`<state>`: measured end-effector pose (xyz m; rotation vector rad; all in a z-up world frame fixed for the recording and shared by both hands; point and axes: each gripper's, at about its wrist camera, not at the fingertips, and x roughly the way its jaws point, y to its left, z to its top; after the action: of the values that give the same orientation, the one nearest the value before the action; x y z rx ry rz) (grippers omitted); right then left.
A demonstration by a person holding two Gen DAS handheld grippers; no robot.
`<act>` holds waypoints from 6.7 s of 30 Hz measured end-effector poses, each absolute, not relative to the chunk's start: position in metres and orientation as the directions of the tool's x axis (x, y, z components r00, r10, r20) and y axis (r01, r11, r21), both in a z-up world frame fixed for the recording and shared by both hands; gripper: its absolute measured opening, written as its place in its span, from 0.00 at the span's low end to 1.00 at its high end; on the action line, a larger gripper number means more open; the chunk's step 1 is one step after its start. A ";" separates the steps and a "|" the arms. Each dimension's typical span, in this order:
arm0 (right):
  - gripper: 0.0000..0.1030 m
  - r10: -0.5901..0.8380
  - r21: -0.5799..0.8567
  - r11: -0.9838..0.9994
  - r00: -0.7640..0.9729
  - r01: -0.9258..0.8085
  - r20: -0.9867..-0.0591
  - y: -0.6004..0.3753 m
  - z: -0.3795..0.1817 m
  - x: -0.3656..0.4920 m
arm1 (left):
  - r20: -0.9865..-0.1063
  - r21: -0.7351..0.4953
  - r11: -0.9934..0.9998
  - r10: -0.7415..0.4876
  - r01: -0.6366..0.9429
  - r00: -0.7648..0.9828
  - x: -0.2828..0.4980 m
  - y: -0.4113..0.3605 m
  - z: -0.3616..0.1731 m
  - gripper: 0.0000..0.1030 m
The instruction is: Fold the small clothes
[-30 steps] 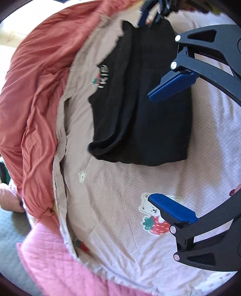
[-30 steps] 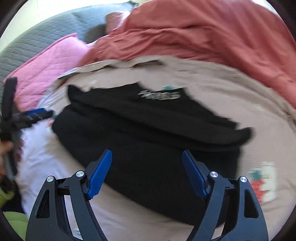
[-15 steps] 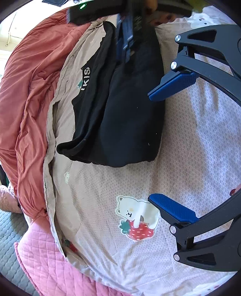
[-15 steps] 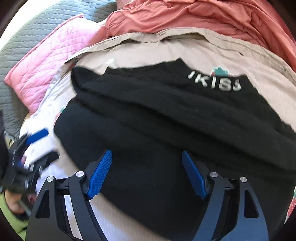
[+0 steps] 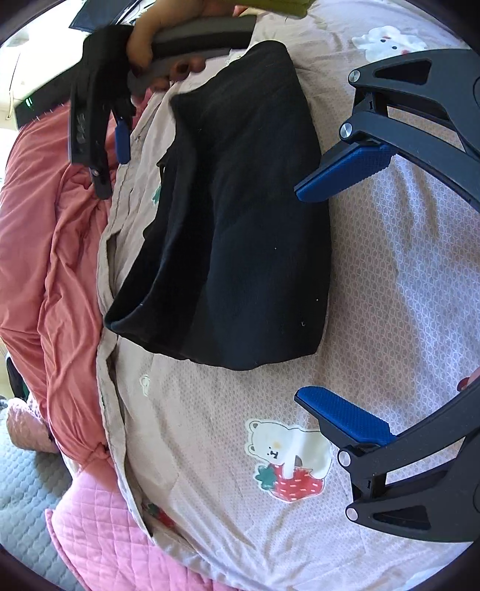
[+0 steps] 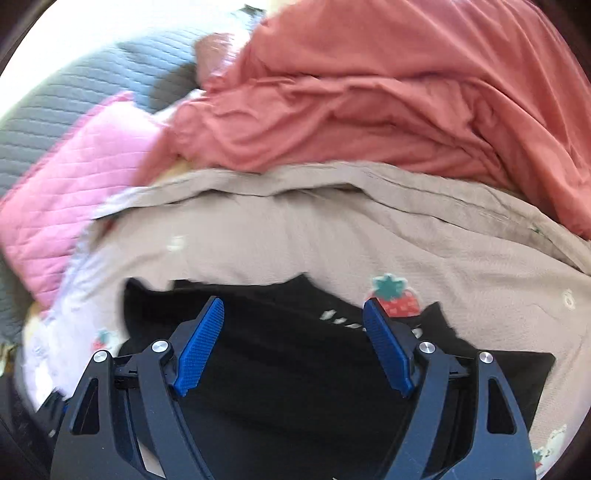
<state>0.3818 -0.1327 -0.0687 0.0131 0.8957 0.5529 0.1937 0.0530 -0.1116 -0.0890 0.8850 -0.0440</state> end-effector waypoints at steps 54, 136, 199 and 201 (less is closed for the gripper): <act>0.93 0.264 0.285 0.957 0.592 -0.060 -0.761 -0.327 -0.116 0.214 | -0.789 -0.279 0.957 -0.178 -0.084 0.588 0.194 0.076 -0.108 0.91; 0.19 0.386 0.447 0.893 0.420 0.055 -0.821 -0.337 -0.140 0.208 | -0.888 -0.204 0.979 -0.181 -0.010 0.423 0.216 0.092 -0.149 0.21; 0.96 0.219 0.216 0.974 0.534 -0.070 -0.817 -0.284 -0.130 0.286 | -0.882 -0.107 0.992 -0.127 0.069 0.455 0.252 0.037 -0.129 0.92; 0.96 0.232 0.224 0.971 0.550 -0.083 -0.802 -0.285 -0.121 0.277 | -0.875 -0.088 0.994 -0.105 0.057 0.473 0.247 0.037 -0.121 0.92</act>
<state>0.2771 -0.2851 -0.1213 0.1667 0.9713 0.1870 0.2470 0.0373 -0.1210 -0.0485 1.0735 -0.0990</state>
